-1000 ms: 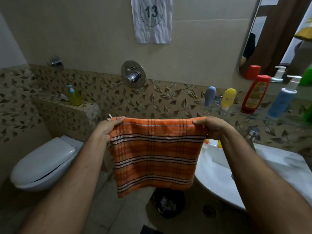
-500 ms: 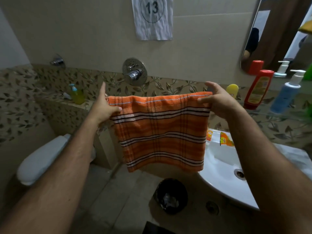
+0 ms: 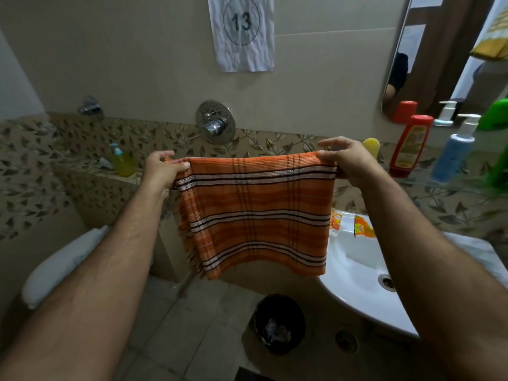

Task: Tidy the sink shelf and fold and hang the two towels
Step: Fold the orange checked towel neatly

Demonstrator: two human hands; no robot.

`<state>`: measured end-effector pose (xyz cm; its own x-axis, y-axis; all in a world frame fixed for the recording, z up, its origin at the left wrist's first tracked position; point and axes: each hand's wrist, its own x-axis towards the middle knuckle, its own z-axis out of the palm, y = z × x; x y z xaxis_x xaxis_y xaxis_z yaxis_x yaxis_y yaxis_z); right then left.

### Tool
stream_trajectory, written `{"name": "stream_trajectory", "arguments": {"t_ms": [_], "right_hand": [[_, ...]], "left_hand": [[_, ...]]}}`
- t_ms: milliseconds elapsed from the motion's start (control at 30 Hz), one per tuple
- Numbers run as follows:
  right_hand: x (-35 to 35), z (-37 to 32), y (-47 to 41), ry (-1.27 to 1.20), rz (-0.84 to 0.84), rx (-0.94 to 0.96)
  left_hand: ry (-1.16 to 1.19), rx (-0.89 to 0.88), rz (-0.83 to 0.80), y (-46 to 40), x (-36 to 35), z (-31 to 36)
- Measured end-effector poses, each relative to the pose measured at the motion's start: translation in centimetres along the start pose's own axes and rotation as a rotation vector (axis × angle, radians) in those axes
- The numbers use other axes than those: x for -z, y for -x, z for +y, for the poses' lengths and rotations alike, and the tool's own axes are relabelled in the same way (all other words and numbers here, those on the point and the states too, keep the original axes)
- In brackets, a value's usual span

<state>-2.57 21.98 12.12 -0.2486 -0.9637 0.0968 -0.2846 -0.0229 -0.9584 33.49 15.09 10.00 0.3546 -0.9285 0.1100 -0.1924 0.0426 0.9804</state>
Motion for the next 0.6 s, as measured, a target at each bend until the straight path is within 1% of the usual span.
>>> {"name": "stream_trajectory", "arguments": {"t_ms": [133,200,267,367,467,533,600], "right_hand": [[0.5,-0.1,0.1,-0.127,-0.038,0.026],[0.9,-0.5,0.3,-0.118,-0.075,0.054],[1.2,-0.7,0.2,0.043,-0.04,0.124],[1.1,-0.5,-0.2,0.35,0.136,0.221],[1.3,-0.5,-0.2,0.572,0.271,0.309],[1.4,-0.9,0.0,0.652,0.289,0.327],[1.7,-1.3,0.0,0.63,0.271,0.312]], "left_hand": [[-0.072,-0.097,0.002,0.0,-0.2,1.0],[-0.104,-0.15,-0.005,-0.2,-0.1,1.6],[-0.131,-0.183,-0.05,-0.5,0.1,2.1],[-0.25,-0.292,-0.074,-0.5,0.4,2.7],[-0.474,-0.473,0.029,0.3,0.2,2.9],[-0.566,-0.533,0.076,0.9,0.2,2.9],[-0.637,-0.553,0.071,0.8,0.3,2.7]]}}
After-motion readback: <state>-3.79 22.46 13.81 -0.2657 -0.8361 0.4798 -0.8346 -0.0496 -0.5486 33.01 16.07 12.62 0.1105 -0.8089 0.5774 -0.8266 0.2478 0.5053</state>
